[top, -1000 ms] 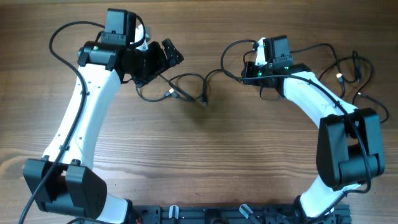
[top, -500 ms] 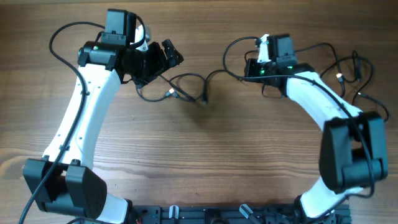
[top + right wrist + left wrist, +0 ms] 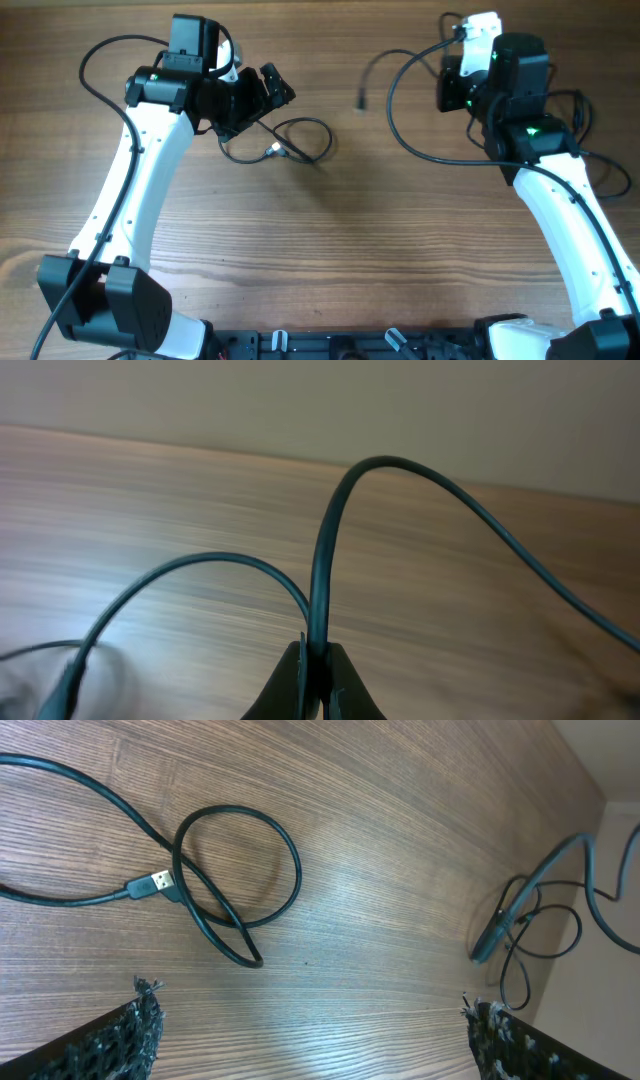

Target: Untangle cables

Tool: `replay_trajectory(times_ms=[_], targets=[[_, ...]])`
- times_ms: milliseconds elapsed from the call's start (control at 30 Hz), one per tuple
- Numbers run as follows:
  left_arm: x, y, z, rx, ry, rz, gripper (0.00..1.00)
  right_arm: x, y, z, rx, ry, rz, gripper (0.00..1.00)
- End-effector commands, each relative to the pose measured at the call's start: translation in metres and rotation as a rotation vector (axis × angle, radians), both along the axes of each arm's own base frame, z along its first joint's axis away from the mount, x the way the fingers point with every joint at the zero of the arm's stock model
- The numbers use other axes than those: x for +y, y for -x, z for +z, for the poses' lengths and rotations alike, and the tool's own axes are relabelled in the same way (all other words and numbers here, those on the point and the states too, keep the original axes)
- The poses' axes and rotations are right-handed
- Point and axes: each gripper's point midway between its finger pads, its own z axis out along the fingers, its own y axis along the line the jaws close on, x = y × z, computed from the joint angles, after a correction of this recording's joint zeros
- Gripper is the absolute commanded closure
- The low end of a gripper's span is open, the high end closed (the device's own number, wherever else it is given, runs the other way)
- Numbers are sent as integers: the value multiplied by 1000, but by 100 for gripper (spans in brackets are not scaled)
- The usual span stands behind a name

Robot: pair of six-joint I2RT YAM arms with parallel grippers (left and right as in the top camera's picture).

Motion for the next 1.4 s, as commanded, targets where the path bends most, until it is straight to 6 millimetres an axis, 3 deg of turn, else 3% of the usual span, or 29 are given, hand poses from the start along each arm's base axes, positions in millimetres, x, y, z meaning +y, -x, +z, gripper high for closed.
replay_trajectory(times_ms=[0,133,367,400,433,533,567,633,667,733,867,967,1000,1033,1067,1100,1200,1233,1267,1300,1367], targets=[[2,-1,0,-3,-14,3,0,-56,1,1,5,215,-242,96],[2,-1,0,-3,-14,3,0,-73,8,-21,89,258,-288,96],[2,-1,0,-3,-14,3,1,-112,18,-75,262,252,-387,96],[2,-1,0,-3,-14,3,0,-117,18,-82,277,232,-416,91],[2,-1,0,-3,-14,3,0,-120,17,-89,292,205,-440,75],[4,-2,-1,-6,-26,10,0,-114,15,-108,337,123,-426,9],[5,-2,-2,-6,-31,12,0,-107,14,-115,354,90,-394,0],[8,-3,-2,-8,-44,19,0,-89,12,-126,386,24,-320,0],[9,-3,-3,-9,-54,24,0,-69,11,-135,419,-60,-236,0],[10,-2,-4,-5,-57,25,0,-48,13,-142,459,-171,-179,0],[12,3,-11,22,-67,28,1,-4,28,-146,579,-441,-99,0],[17,7,-23,47,-97,39,12,32,41,-139,643,-569,40,1],[19,9,-28,58,-111,44,43,43,45,-137,658,-588,78,4],[21,10,-32,64,-121,49,80,51,48,-137,667,-588,97,7],[23,11,-36,72,-130,55,96,58,50,-137,672,-581,115,11],[24,12,-39,76,-135,56,96,65,52,-137,671,-565,145,15],[33,10,-45,69,-185,80,96,89,59,-135,661,-517,239,40],[39,8,-47,62,-219,96,96,97,61,-135,661,-508,263,53],[45,6,-47,53,-254,113,96,105,64,-135,661,-498,288,83],[54,3,-48,41,-296,135,96,116,67,-134,660,-489,316,96],[65,-1,-48,23,-355,166,94,133,71,-131,648,-474,367,95]])
